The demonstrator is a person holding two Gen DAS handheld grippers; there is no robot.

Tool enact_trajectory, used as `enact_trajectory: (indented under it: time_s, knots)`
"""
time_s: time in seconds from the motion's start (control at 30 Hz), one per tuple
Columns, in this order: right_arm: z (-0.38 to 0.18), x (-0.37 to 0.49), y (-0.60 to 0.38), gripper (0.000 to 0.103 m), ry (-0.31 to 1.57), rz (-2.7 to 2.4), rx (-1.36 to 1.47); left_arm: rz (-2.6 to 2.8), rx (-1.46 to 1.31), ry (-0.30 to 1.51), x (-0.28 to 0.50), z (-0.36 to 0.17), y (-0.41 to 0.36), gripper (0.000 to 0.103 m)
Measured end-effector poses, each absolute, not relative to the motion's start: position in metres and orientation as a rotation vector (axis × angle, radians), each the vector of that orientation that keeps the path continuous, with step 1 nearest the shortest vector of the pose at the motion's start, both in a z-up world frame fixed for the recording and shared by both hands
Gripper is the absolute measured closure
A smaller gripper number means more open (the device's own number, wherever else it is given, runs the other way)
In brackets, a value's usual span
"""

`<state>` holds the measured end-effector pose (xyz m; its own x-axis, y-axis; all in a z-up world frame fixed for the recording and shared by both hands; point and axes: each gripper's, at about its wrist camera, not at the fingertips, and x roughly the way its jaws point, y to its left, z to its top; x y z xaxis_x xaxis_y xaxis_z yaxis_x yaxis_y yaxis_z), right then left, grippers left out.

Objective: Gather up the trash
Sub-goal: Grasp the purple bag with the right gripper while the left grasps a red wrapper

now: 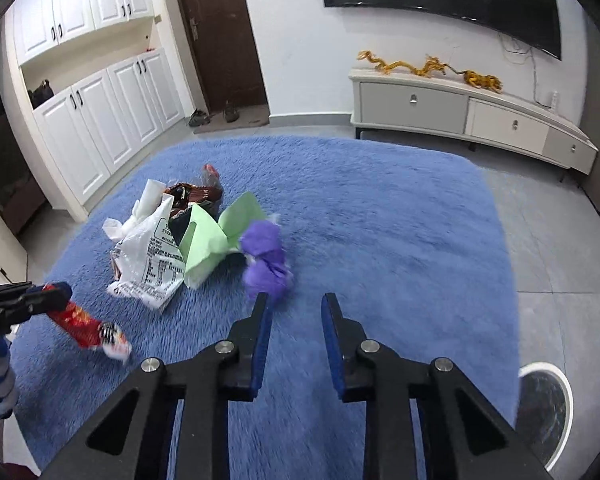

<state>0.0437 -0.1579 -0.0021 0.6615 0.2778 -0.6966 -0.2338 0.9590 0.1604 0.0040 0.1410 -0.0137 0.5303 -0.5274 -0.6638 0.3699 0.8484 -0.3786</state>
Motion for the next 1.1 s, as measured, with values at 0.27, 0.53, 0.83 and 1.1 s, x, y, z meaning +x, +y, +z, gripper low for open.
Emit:
enact_trajectory:
  time_s: [0.27, 0.53, 0.83, 1.1]
  knots:
    - [0.007, 0.034, -0.174, 0.077, 0.784, 0.286, 0.111, -0.535, -0.204, 0.849, -0.001, -0.008, 0.131, 0.091]
    - [-0.006, 0.069, -0.143, 0.049, 0.821, 0.333, 0.057, -0.528, -0.257, 0.848, 0.009, -0.01, 0.135, 0.091]
    - [-0.036, 0.121, -0.121, 0.054, 0.892, 0.359, 0.015, -0.541, -0.278, 0.831, 0.018, -0.001, 0.138, 0.091]
    - [-0.028, 0.094, -0.133, 0.072, 0.856, 0.386, 0.043, -0.574, -0.269, 0.813, 0.016, 0.01, 0.125, 0.091]
